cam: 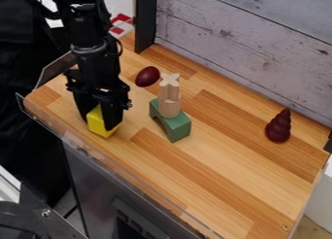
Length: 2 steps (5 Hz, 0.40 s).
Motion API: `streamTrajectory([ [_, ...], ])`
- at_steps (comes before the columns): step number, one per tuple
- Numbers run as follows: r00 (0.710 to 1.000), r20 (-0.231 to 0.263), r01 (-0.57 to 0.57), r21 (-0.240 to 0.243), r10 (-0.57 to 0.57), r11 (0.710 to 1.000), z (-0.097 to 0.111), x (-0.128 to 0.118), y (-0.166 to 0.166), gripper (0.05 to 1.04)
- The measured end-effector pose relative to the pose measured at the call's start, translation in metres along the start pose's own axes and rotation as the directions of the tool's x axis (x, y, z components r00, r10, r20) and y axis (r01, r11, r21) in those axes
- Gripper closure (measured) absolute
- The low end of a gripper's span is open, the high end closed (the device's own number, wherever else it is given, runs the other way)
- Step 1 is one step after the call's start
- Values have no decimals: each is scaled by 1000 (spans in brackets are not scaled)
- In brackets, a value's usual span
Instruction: Remove the yellow block from the tower and move closest to the right side of the triangle
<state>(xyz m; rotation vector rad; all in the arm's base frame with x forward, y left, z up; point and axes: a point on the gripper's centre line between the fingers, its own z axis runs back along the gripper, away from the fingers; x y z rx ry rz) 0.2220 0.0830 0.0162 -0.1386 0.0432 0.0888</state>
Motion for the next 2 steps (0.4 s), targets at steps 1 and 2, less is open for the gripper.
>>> streamTrajectory([
  [1, 1000, -7, 22, 6, -22, 1000, -1, 1, -4, 441],
  [2, 999, 31, 18, 15, -18, 1000, 7, 4, -4, 171],
])
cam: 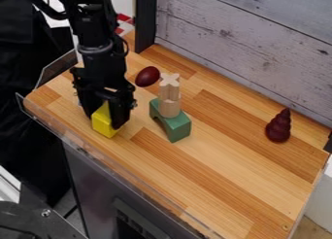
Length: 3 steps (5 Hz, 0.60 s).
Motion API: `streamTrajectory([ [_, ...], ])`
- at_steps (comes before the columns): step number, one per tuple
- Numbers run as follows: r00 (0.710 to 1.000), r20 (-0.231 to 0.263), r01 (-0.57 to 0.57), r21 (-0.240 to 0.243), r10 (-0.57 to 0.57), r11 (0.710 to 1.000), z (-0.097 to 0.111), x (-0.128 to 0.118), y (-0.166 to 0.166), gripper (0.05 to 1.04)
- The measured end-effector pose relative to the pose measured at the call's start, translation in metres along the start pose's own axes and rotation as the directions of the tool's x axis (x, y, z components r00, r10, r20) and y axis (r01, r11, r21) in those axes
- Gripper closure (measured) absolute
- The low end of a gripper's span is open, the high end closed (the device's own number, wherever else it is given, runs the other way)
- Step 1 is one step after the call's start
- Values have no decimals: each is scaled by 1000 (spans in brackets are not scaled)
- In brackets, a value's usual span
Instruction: Remove the yellow block from the tower and move closest to the right side of the triangle
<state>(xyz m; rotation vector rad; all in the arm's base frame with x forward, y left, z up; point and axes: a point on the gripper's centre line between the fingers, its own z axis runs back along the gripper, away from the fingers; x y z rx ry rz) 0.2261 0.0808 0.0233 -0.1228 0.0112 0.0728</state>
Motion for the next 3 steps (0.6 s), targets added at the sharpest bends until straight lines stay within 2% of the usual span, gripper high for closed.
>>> streamTrajectory([
  [1, 995, 99, -20, -3, 20, 1000, 27, 3, 0, 83],
  [2, 986, 165, -30, 5, 28, 1000, 51, 1, 1, 83],
  [3, 971, 238, -3, 47, -8, 999, 85, 0, -2, 83],
])
